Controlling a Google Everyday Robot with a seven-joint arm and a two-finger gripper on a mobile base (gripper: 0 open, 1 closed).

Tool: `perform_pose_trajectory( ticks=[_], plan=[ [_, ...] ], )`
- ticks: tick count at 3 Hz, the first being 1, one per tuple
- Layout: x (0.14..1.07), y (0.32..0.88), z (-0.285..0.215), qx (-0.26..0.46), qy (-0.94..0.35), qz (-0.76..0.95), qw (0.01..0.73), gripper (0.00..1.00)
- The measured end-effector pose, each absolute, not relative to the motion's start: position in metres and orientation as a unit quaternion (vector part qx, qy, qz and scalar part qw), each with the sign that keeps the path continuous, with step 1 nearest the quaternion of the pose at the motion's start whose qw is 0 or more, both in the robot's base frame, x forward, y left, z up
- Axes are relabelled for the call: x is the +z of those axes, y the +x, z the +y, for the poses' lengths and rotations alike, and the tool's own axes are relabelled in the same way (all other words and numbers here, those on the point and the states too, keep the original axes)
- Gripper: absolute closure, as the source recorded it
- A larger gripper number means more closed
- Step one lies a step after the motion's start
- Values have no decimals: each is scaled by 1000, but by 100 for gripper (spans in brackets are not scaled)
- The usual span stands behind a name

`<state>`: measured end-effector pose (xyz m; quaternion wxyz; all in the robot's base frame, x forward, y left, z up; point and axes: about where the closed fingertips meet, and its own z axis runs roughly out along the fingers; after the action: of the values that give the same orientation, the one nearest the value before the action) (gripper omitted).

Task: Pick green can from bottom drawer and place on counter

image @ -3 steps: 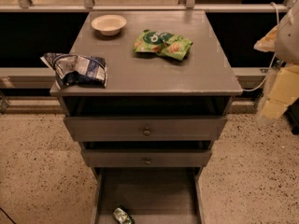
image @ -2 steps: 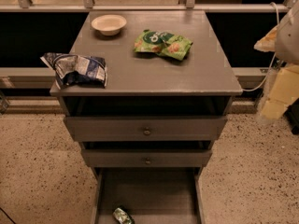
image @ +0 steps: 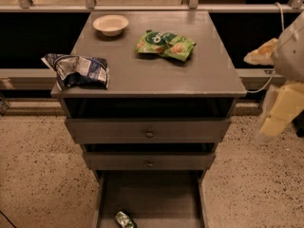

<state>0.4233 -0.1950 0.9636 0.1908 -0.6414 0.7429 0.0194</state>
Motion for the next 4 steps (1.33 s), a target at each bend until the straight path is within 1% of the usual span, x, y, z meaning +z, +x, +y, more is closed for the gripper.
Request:
perform_pose_trajectory(
  ticks=[1, 2, 3, 4],
  plan=[
    [912, 405, -169, 87, -632, 731, 242, 0],
    [890, 411, -145, 115, -608, 723, 307, 0],
    [890, 412, -145, 114, -607, 723, 308, 0],
    [871, 416, -133, 126, -593, 720, 338, 0]
  ],
)
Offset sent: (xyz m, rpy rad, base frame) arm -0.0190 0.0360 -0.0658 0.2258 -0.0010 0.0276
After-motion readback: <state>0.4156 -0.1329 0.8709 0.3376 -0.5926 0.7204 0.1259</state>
